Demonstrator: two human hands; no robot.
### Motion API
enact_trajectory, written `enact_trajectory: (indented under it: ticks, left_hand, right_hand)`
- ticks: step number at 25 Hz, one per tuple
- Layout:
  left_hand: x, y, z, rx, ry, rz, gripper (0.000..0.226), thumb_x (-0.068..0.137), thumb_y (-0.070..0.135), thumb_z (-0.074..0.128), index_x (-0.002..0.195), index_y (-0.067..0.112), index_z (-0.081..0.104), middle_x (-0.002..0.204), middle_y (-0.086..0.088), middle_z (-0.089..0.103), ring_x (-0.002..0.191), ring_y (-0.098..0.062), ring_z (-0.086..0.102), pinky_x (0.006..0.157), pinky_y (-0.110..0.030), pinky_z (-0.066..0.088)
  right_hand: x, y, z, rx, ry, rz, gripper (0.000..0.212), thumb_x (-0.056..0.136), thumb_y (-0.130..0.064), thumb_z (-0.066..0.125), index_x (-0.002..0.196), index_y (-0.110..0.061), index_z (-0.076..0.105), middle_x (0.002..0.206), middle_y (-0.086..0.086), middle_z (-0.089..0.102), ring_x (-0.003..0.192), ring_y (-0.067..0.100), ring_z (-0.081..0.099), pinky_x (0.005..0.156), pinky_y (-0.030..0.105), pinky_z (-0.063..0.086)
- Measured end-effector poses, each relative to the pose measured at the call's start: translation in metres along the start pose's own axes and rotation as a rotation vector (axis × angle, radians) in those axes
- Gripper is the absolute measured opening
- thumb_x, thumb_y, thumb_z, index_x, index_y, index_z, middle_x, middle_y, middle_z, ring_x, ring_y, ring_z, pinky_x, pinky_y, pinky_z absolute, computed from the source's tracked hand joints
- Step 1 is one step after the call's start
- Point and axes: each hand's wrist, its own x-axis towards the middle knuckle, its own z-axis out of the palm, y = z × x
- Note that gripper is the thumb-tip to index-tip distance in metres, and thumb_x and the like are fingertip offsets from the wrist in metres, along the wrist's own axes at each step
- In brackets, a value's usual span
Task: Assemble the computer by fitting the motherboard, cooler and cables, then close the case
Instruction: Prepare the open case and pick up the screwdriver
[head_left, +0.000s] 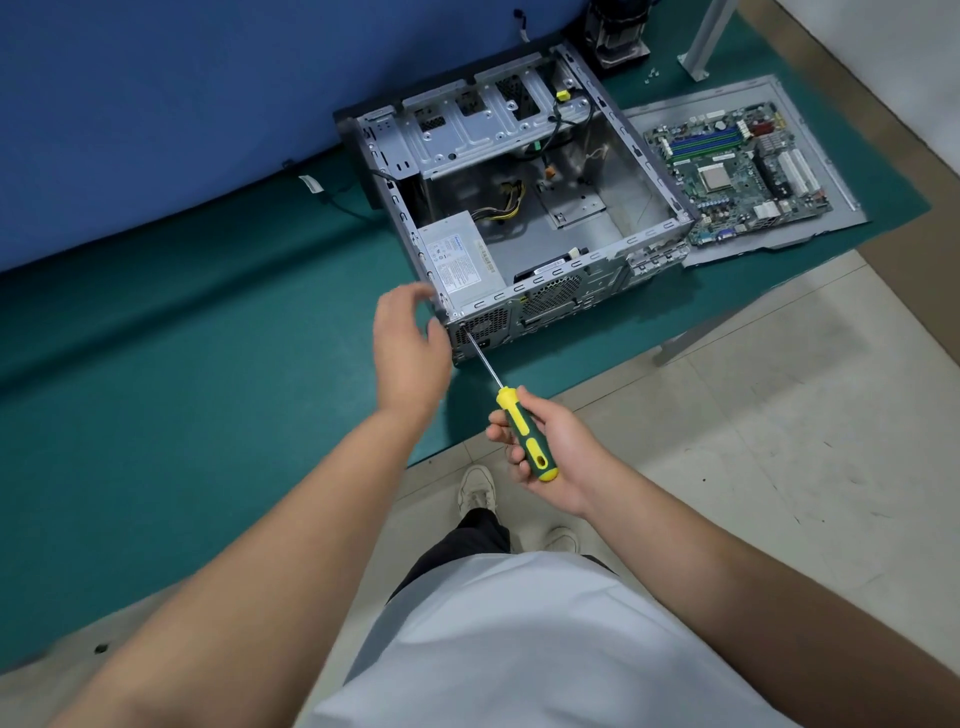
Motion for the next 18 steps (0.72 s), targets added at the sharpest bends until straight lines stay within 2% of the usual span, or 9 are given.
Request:
enact_trajectory:
  ticks: [1,3,4,6,7,10,14,16,18]
  left_hand:
    - [-0.014,0.001,0.004,-0.155,0.024,-0.218,0.027,0.094,0.001,0.057,0.120,0.008,0.061,0.111,-0.001,0.062,0.099,-0.011,0.060,0.090,-0.017,0.046]
    - [-0.032,0.007,0.013,-0.595,-0.247,-0.690,0.016,0.100,0.004,0.055,0.115,0.004,0.060,0.099,-0.003,0.072,0.084,-0.015,0.068,0.080,-0.024,0.052]
    - [-0.036,0.008,0.015,-0.733,-0.392,-0.800,0.019,0.102,0.003,0.051,0.118,0.003,0.061,0.102,-0.006,0.077,0.087,-0.017,0.073,0.084,-0.029,0.056]
    - [-0.034,0.007,0.016,-0.786,-0.500,-0.799,0.025,0.103,-0.002,0.048,0.121,0.005,0.063,0.109,-0.010,0.078,0.095,-0.018,0.076,0.091,-0.034,0.058]
    - [-0.032,0.007,0.015,-0.774,-0.498,-0.776,0.024,0.102,-0.004,0.049,0.119,0.005,0.064,0.108,-0.011,0.078,0.094,-0.018,0.077,0.087,-0.032,0.060]
    - [-0.028,0.007,0.015,-0.706,-0.419,-0.787,0.012,0.095,-0.003,0.066,0.106,0.001,0.069,0.093,-0.014,0.078,0.075,-0.018,0.077,0.064,-0.025,0.061]
    - [-0.024,0.007,0.025,-0.510,-0.277,-0.821,0.030,0.078,0.008,0.089,0.085,0.011,0.060,0.062,-0.006,0.063,0.046,-0.014,0.055,0.045,-0.024,0.047]
    - [-0.023,0.011,0.032,-0.427,-0.242,-0.783,0.044,0.077,0.016,0.091,0.076,0.018,0.047,0.057,-0.001,0.047,0.046,-0.015,0.037,0.044,-0.028,0.033]
    - [-0.022,0.013,0.034,-0.425,-0.241,-0.728,0.036,0.083,0.019,0.086,0.079,0.018,0.050,0.064,0.000,0.048,0.052,-0.015,0.040,0.048,-0.028,0.037]
  right_hand:
    - [0.001,0.002,0.002,0.021,0.014,-0.003,0.039,0.098,-0.047,0.054,0.084,-0.016,0.073,0.076,0.000,0.068,0.048,0.009,0.050,0.041,0.019,0.037]
    - [0.001,0.004,0.007,0.047,0.065,-0.008,0.029,0.094,-0.039,0.052,0.083,-0.016,0.066,0.068,0.000,0.061,0.046,0.010,0.049,0.039,0.018,0.036]
    - [0.000,0.004,0.009,0.062,0.077,-0.002,0.028,0.093,-0.036,0.050,0.082,-0.016,0.065,0.066,0.001,0.058,0.046,0.011,0.050,0.038,0.017,0.035]
    - [-0.001,0.002,0.010,0.087,0.067,0.015,0.027,0.094,-0.034,0.048,0.084,-0.014,0.063,0.065,0.002,0.056,0.047,0.011,0.051,0.037,0.017,0.036]
    - [-0.002,0.002,0.010,0.094,0.055,0.017,0.028,0.096,-0.034,0.048,0.088,-0.013,0.063,0.066,0.003,0.057,0.048,0.012,0.053,0.038,0.017,0.038]
    - [-0.005,0.004,0.006,0.094,0.029,-0.060,0.028,0.102,-0.034,0.056,0.105,-0.007,0.063,0.077,0.009,0.061,0.058,0.020,0.063,0.053,0.024,0.053]
    - [-0.010,0.014,0.002,-0.079,0.037,-0.216,0.030,0.095,-0.019,0.071,0.114,-0.004,0.053,0.094,0.011,0.065,0.073,0.023,0.069,0.074,0.037,0.061]
    - [-0.009,0.018,0.004,-0.239,0.094,-0.280,0.026,0.095,-0.016,0.072,0.110,-0.002,0.058,0.091,0.010,0.065,0.071,0.016,0.068,0.072,0.034,0.060]
    - [-0.010,0.016,0.008,-0.257,0.098,-0.260,0.018,0.097,-0.023,0.069,0.101,-0.005,0.067,0.082,0.008,0.065,0.066,0.014,0.064,0.062,0.029,0.054]
